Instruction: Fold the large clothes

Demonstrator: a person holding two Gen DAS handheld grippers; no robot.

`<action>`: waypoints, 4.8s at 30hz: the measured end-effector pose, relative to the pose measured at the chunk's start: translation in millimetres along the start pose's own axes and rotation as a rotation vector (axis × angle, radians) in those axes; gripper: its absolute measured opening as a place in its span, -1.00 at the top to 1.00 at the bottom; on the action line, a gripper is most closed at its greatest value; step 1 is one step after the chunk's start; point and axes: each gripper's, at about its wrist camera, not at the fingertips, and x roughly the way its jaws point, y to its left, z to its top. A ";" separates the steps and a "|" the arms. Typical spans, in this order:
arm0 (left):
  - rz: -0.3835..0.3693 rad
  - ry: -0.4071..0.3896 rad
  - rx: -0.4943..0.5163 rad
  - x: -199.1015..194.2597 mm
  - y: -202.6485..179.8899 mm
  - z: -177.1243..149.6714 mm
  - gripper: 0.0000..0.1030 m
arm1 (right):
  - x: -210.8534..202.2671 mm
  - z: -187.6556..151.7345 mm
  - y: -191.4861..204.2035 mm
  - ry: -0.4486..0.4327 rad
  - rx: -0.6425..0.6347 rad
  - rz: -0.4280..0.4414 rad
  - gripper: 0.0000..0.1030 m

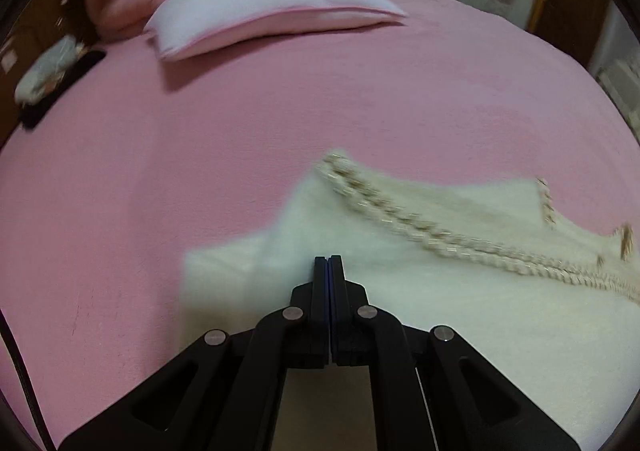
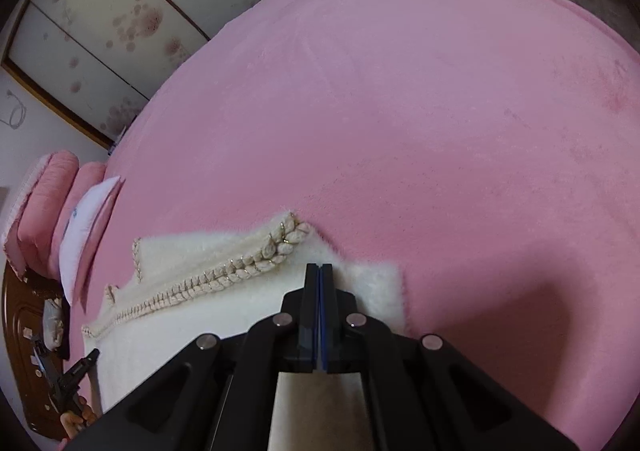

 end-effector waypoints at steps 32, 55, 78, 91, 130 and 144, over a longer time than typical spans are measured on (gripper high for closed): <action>-0.213 0.053 -0.145 -16.1 26.1 -5.4 0.71 | 61.5 -132.6 247.7 0.484 -0.454 -0.167 1.00; -0.453 0.178 -0.829 -69.7 99.4 -205.5 -0.20 | 95.2 -117.7 269.3 0.608 -0.457 -0.200 1.00; -0.465 0.050 -0.492 -100.1 68.1 -139.7 0.66 | 79.3 -119.5 236.0 0.497 -0.291 -0.179 1.00; -0.494 -0.252 0.003 -219.0 -54.3 -115.1 0.75 | 70.6 -110.0 185.5 0.477 -0.182 0.059 1.00; -0.503 0.138 0.319 -180.8 -371.8 -266.1 0.75 | -58.2 75.9 -52.6 0.453 -0.023 0.388 0.90; -0.665 0.168 0.241 -190.2 -326.0 -250.1 0.75 | -12.4 28.2 -18.1 0.632 -0.152 0.227 -0.10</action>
